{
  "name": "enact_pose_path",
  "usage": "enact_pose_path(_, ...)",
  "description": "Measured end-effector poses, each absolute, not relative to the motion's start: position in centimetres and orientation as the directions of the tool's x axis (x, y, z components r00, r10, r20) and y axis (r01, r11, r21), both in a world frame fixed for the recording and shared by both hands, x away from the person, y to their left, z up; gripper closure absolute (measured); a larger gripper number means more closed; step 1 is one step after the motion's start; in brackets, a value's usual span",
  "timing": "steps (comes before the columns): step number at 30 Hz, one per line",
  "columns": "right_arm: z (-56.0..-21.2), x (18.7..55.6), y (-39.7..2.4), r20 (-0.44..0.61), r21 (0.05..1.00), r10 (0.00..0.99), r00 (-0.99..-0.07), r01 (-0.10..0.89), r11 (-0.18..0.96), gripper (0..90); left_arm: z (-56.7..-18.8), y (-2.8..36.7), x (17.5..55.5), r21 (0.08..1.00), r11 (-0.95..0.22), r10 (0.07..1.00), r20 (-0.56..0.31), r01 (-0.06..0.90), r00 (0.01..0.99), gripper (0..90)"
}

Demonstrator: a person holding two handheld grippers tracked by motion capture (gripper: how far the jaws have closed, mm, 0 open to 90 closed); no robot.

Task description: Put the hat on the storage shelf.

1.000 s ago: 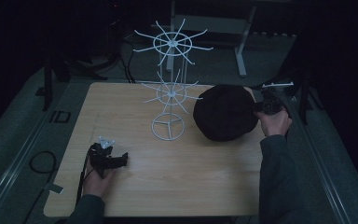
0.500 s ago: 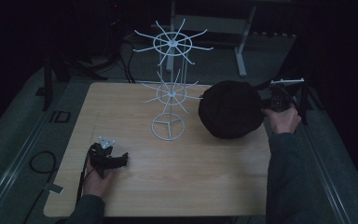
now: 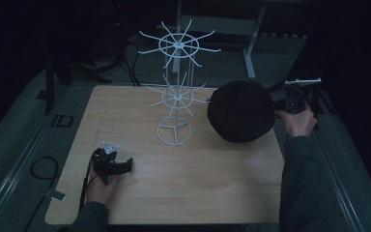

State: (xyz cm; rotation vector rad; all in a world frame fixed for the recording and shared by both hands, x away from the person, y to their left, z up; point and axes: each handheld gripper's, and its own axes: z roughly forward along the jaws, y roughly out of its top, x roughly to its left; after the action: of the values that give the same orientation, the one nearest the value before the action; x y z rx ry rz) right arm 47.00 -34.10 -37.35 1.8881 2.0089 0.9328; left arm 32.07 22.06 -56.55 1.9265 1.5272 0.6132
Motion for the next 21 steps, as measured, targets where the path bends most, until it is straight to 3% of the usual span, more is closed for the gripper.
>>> enact_pose_path(21, -35.4, 46.2, -35.7, 0.325, 0.612, 0.934, -0.148, 0.786, -0.088, 80.0, -56.5, 22.1, 32.1, 0.699, -0.163, 0.972, -0.006, 0.697, 0.233, 9.2)
